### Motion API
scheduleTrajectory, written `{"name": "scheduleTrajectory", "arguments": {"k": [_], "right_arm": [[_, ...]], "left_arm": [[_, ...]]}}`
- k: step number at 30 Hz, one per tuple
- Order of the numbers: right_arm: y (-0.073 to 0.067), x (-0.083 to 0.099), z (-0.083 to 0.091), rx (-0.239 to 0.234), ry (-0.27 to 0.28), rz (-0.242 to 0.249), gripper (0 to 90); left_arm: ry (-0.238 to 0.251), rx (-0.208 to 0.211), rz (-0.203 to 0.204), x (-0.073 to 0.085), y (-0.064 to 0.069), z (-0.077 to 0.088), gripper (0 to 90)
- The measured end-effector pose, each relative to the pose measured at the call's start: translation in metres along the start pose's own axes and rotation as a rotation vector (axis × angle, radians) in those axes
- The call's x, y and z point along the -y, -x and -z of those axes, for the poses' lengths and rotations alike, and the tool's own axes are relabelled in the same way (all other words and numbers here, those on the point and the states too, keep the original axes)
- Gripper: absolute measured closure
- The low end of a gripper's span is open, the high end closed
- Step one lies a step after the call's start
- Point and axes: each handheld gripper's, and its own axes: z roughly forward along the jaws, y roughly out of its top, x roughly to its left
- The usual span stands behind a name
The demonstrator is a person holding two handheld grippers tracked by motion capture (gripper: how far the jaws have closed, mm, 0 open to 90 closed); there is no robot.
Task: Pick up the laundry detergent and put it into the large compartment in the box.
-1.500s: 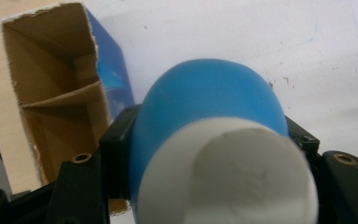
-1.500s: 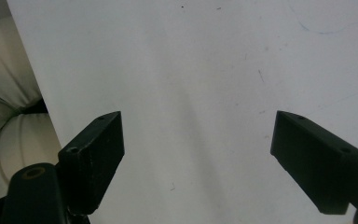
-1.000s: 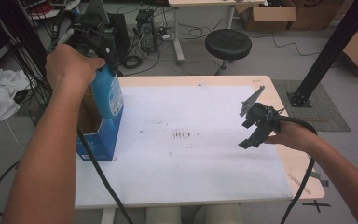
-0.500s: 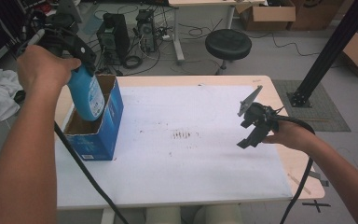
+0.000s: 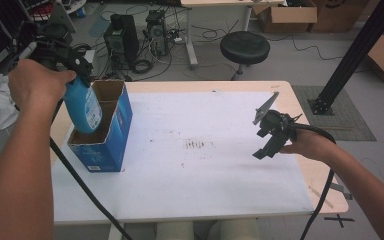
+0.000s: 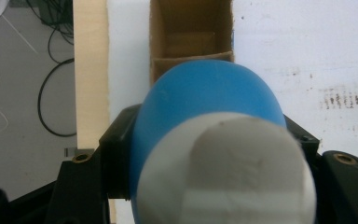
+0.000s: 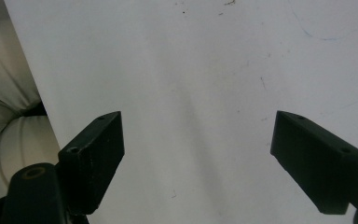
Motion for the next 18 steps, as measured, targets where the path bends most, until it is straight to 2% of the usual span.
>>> {"name": "scheduleTrajectory", "arguments": {"k": [7, 8, 17, 18], "right_arm": [[0.0, 0.0, -0.001, -0.001, -0.009, -0.004, 17.1], [0.0, 0.001, -0.001, -0.002, -0.008, -0.005, 17.1], [0.001, 0.001, -0.001, 0.001, -0.011, -0.009, 17.2], [0.002, 0.001, -0.001, 0.003, -0.01, -0.008, 17.1]], "left_arm": [[-0.005, 0.008, 0.002, 0.003, -0.002, -0.019, 37.7], [-0.012, 0.011, 0.003, 0.004, -0.003, -0.027, 37.7], [-0.029, 0.018, 0.002, 0.009, -0.005, -0.057, 37.7], [-0.037, 0.021, 0.003, 0.01, -0.006, -0.065, 37.7]]}}
